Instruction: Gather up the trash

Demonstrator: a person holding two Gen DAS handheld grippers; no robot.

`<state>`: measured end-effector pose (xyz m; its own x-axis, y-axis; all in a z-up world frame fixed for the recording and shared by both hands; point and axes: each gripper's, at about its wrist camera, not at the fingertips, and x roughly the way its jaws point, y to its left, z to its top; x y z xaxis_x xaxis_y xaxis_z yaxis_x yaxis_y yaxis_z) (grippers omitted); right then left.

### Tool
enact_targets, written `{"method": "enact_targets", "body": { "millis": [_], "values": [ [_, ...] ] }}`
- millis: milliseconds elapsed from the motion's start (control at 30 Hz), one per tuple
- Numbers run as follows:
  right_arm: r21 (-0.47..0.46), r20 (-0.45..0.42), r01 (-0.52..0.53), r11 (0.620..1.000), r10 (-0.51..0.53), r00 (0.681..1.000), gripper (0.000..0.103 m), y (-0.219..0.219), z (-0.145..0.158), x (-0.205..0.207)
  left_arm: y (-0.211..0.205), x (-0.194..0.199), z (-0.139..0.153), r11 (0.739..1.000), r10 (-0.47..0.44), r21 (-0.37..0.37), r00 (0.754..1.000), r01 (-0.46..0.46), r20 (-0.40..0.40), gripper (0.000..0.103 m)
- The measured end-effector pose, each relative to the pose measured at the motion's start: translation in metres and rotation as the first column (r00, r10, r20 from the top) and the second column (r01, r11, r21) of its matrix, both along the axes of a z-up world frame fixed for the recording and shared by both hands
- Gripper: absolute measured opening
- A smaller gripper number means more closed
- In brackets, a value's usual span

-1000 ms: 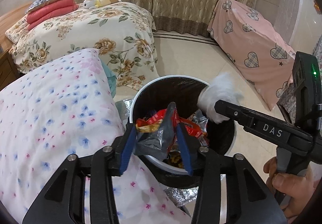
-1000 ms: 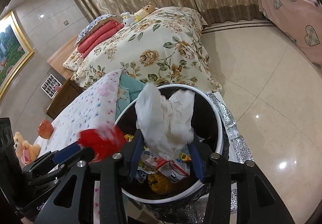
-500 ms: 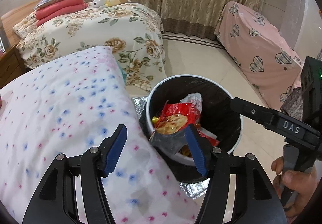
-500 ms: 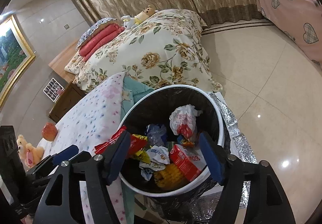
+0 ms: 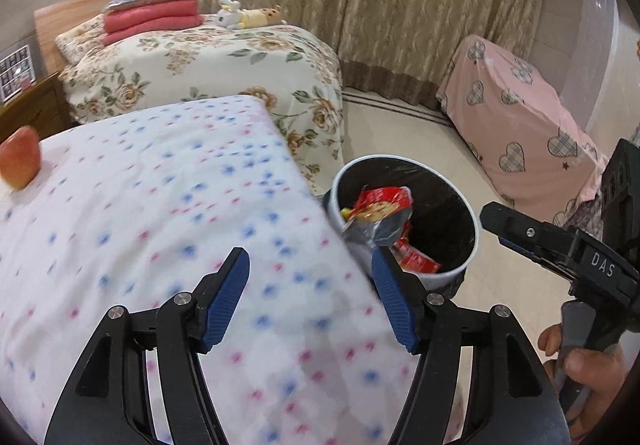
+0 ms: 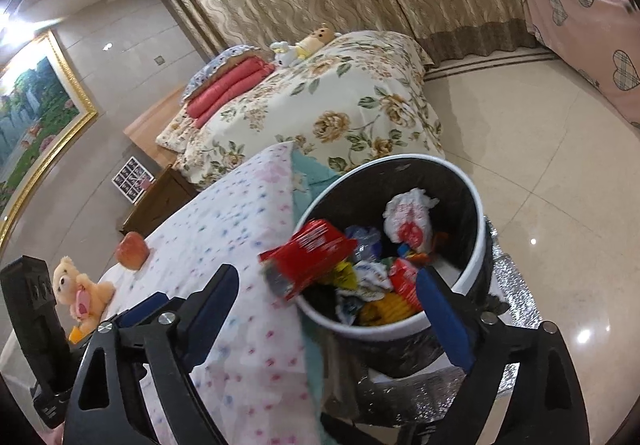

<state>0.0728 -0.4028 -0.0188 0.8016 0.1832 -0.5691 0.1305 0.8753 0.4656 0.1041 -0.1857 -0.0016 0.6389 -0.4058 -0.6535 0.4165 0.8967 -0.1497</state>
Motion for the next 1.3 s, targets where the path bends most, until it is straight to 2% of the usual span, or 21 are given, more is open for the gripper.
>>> {"method": "enact_targets", "body": {
  "millis": [167, 333, 567, 667, 867, 1000, 1167, 1300],
  "values": [
    [-0.041, 0.04, -0.002, 0.999, 0.003, 0.999, 0.099, 0.026, 0.0, -0.016, 0.036, -0.019, -0.003, 0.999, 0.05, -0.014, 0.998, -0.05, 0.027, 0.068],
    [-0.078, 0.055, 0.002, 0.997, 0.003, 0.998, 0.1, 0.047, -0.003, -0.027, 0.064, -0.035, -0.008, 0.994, 0.101, -0.035, 0.994, -0.099, 0.04, 0.071],
    [-0.152, 0.084, -0.004, 0.988, 0.017, 0.996, 0.101, 0.068, -0.003, -0.039, 0.085, -0.054, -0.008, 0.988, 0.149, -0.053, 0.985, -0.145, 0.081, 0.073],
    [-0.189, 0.113, -0.007, 0.982, 0.028, 0.993, 0.101, 0.077, 0.004, -0.044, 0.092, -0.065, -0.003, 0.984, 0.171, -0.065, 0.978, -0.165, 0.118, 0.078],
    [-0.28, 0.205, 0.001, 0.96, 0.058, 0.977, 0.103, 0.097, 0.026, -0.059, 0.105, -0.087, 0.012, 0.977, 0.211, -0.088, 0.956, -0.196, 0.205, 0.088],
    [-0.321, 0.275, 0.022, 0.947, 0.071, 0.959, 0.103, 0.108, 0.034, -0.071, 0.114, -0.102, 0.018, 0.968, 0.25, -0.094, 0.93, -0.233, 0.271, 0.103],
    [-0.32, 0.278, 0.028, 0.947, 0.066, 0.958, 0.103, 0.112, 0.029, -0.069, 0.121, -0.11, 0.016, 0.959, 0.282, -0.082, 0.906, -0.271, 0.314, 0.103],
    [-0.328, 0.28, 0.026, 0.944, 0.071, 0.957, 0.103, 0.117, 0.022, -0.068, 0.125, -0.11, 0.01, 0.952, 0.305, -0.064, 0.9, -0.3, 0.312, 0.103]
  ]
}}
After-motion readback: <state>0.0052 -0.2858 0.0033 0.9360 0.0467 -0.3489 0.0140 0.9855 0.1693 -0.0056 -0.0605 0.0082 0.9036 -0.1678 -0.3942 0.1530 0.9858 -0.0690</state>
